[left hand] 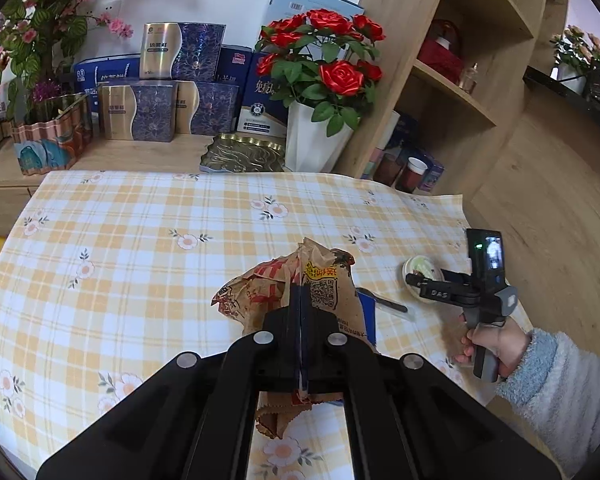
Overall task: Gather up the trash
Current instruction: 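Grasp the YEAH YOGURT cup lid with the right tool, then carry the paper bag over the bin and open the left tool, then lower the yogurt lid into the bin and open the right tool, then grasp the blue luckin coffee box with the left tool, then grasp the black Fdce packet with the right tool while left holds the box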
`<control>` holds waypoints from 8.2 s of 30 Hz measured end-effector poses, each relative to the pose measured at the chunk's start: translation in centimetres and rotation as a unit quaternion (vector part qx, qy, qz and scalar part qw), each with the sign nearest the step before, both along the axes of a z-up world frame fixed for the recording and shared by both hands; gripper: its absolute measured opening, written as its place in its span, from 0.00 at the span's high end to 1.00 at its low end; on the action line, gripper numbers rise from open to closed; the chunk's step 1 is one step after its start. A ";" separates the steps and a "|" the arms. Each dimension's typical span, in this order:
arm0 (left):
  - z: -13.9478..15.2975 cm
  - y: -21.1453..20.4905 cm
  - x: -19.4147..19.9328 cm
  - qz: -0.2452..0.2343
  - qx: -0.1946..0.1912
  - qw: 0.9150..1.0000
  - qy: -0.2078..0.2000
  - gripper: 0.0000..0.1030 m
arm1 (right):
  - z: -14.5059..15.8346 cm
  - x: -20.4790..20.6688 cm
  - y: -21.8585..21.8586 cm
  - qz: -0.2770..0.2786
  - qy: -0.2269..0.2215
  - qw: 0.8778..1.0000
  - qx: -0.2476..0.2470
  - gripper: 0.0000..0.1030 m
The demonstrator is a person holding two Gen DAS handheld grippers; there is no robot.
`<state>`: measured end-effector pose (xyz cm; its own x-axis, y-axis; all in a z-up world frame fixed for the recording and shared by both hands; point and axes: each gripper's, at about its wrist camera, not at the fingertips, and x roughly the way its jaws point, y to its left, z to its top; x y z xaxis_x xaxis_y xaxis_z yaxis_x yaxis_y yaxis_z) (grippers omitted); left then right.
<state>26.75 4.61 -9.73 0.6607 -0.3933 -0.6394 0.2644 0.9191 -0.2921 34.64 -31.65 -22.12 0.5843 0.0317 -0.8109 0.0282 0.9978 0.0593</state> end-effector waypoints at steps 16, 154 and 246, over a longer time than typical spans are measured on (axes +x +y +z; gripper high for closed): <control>1.3 -1.8 -8.4 -0.051 -0.017 0.999 0.001 1.00 | 6.3 -17.9 2.8 0.043 -0.082 0.993 0.074 0.18; -11.3 3.8 -21.0 0.162 0.120 0.979 0.020 0.06 | -2.4 -33.0 9.7 0.094 0.033 0.990 0.097 0.06; -8.3 7.8 -1.5 0.089 0.048 0.986 0.132 0.76 | 0.5 -11.8 13.6 0.220 -0.012 0.975 0.014 0.06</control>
